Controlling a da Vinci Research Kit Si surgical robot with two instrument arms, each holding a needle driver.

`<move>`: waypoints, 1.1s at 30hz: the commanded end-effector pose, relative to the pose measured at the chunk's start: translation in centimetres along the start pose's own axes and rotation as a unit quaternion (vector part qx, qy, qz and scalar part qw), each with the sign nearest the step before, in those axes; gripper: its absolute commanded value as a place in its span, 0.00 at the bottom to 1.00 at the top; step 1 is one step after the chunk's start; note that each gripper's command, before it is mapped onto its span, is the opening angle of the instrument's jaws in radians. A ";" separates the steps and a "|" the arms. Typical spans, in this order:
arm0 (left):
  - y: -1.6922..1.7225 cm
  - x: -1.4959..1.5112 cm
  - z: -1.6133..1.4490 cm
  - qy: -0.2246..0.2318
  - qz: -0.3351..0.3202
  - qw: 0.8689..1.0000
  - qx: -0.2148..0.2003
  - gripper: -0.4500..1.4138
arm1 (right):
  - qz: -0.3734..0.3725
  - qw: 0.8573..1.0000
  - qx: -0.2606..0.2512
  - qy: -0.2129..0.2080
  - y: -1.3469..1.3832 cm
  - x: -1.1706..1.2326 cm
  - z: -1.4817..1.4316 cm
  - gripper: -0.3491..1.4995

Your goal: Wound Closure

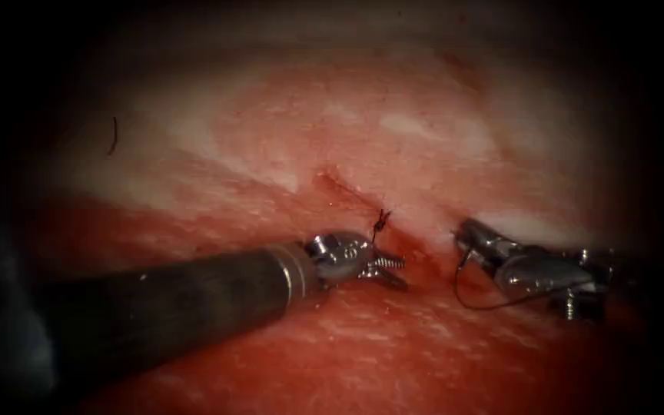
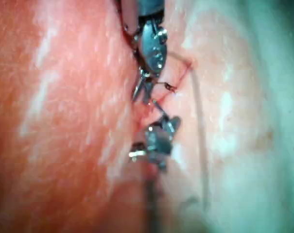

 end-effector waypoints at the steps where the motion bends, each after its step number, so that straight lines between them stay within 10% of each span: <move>1: 0.00 -0.03 0.10 0.000 0.000 1.000 -0.002 0.24 | 0.001 1.000 0.001 0.001 0.00 0.02 0.09 0.00; 33: 0.01 -0.04 0.07 0.000 0.000 1.000 -0.003 0.24 | 0.085 0.995 0.048 -0.009 0.43 0.12 0.24 0.00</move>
